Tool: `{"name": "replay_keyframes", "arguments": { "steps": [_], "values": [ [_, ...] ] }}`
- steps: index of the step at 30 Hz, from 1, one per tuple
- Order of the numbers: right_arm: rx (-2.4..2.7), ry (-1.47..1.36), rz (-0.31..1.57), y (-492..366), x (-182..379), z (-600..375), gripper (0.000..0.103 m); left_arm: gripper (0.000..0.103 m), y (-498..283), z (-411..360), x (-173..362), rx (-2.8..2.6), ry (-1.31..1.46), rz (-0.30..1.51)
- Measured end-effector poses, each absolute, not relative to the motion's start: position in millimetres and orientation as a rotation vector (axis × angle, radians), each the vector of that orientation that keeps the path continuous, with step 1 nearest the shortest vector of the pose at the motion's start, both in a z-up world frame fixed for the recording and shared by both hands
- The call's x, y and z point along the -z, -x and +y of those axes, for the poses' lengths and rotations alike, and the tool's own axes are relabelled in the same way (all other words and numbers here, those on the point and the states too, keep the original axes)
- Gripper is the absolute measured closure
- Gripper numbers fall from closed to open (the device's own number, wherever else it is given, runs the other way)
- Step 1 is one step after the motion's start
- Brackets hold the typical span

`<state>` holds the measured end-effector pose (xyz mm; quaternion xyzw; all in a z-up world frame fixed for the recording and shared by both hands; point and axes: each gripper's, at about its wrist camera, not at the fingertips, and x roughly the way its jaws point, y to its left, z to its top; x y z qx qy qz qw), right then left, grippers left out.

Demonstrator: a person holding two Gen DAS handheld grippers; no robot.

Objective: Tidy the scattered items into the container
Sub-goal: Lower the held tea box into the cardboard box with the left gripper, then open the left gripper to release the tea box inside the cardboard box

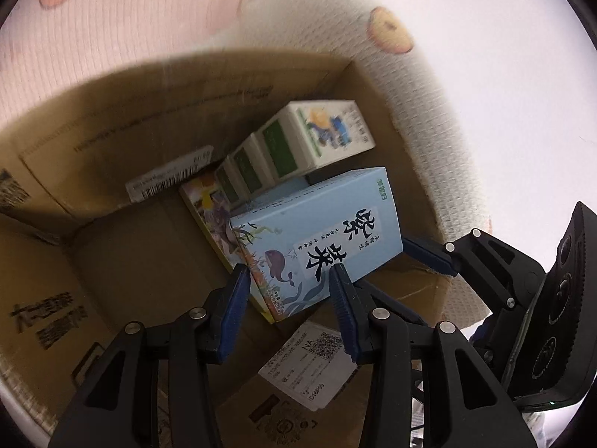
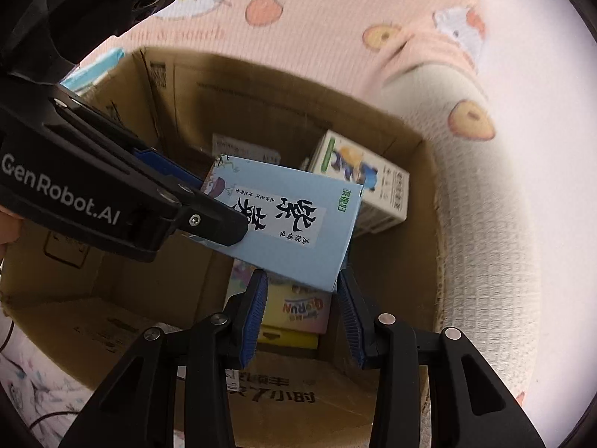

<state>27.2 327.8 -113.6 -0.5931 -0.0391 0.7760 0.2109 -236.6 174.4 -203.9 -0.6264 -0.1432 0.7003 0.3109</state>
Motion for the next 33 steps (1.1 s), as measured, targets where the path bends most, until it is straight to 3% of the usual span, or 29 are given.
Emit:
{"name": "replay_keyframes", "arguments": {
  "steps": [6, 15, 24, 30, 33],
  "values": [
    [-2.083, 1.781, -0.100, -19, 131, 341, 0.067, 0.056, 240, 187, 217, -1.835, 1.688, -0.332],
    [-1.919, 1.909, 0.153, -11, 167, 386, 0.067, 0.056, 255, 201, 246, -1.741, 1.748, -0.410],
    [-1.823, 1.938, 0.136, -3, 183, 390, 0.069, 0.069, 256, 191, 259, -1.704, 1.778, -0.520],
    [-1.842, 1.910, 0.206, -6, 171, 393, 0.069, 0.087, 259, 191, 268, -1.675, 1.825, -0.574],
    [-1.840, 1.931, 0.199, -10, 171, 389, 0.069, 0.090, 260, 193, 272, -1.662, 1.838, -0.603]
  ]
}}
